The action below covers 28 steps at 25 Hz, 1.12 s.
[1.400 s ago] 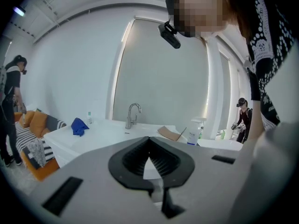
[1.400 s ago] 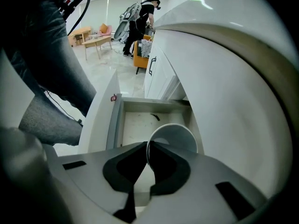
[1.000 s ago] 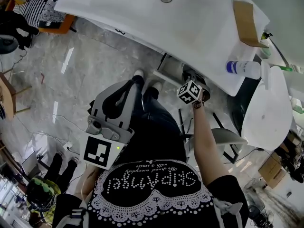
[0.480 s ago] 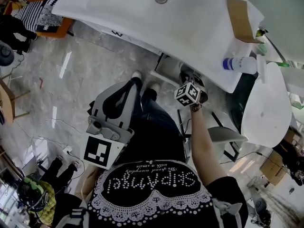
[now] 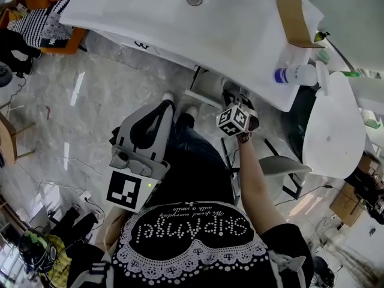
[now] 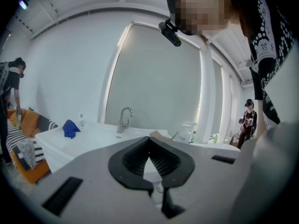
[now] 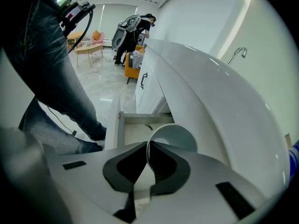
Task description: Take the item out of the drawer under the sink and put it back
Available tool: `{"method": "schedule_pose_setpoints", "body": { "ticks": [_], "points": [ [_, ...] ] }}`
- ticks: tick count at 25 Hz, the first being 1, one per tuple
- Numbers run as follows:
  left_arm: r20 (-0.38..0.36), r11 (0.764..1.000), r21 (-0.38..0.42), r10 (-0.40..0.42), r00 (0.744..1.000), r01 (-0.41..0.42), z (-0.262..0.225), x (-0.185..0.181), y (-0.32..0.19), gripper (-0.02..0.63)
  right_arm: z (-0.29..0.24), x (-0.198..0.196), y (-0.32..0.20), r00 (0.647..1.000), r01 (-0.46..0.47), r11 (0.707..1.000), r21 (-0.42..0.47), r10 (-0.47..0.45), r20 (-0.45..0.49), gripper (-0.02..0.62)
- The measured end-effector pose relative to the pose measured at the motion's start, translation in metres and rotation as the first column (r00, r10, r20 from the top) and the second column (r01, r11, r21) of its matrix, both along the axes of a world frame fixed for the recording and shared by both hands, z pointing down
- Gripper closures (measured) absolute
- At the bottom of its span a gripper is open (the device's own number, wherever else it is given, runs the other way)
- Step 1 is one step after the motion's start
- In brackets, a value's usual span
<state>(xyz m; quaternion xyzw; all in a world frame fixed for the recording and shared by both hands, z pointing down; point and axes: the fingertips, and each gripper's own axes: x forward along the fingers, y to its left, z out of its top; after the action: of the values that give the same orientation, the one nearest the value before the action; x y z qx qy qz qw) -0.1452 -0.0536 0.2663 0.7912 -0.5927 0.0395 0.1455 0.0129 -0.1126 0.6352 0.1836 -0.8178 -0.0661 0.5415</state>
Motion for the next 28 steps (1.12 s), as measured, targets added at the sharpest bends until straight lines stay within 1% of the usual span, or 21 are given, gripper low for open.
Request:
{"method": "schedule_pose_setpoints", "body": {
  "ticks": [7,11,15,22,28],
  "points": [
    [-0.020,0.999,0.022,0.025,0.999,-0.025,-0.004,0.005,0.000,0.603,-0.015,-0.005,0.013,1.000,-0.004,1.000,0.015,0.004,0.015,0.569],
    [-0.020,0.998,0.041,0.050,0.999,-0.050,-0.005,0.009,0.002,0.603,-0.024,-0.004,0.018,0.998,-0.044,0.999,0.020,0.043,0.045,0.569],
    [-0.037,0.998,0.040,0.049,0.998,-0.048,-0.006,0.011,0.003,0.603,-0.039,-0.004,0.020,0.994,-0.078,0.996,0.040,0.074,0.079,0.569],
    [-0.037,0.996,0.062,0.071,0.997,-0.069,-0.009,0.013,0.009,0.603,-0.062,-0.003,0.024,0.985,-0.126,0.989,0.073,0.116,0.128,0.569],
    [-0.023,0.991,0.093,0.103,0.994,-0.100,-0.011,0.015,0.012,0.603,-0.083,-0.004,0.029,0.965,-0.196,0.978,0.078,0.178,0.192,0.569]
  ]
}}
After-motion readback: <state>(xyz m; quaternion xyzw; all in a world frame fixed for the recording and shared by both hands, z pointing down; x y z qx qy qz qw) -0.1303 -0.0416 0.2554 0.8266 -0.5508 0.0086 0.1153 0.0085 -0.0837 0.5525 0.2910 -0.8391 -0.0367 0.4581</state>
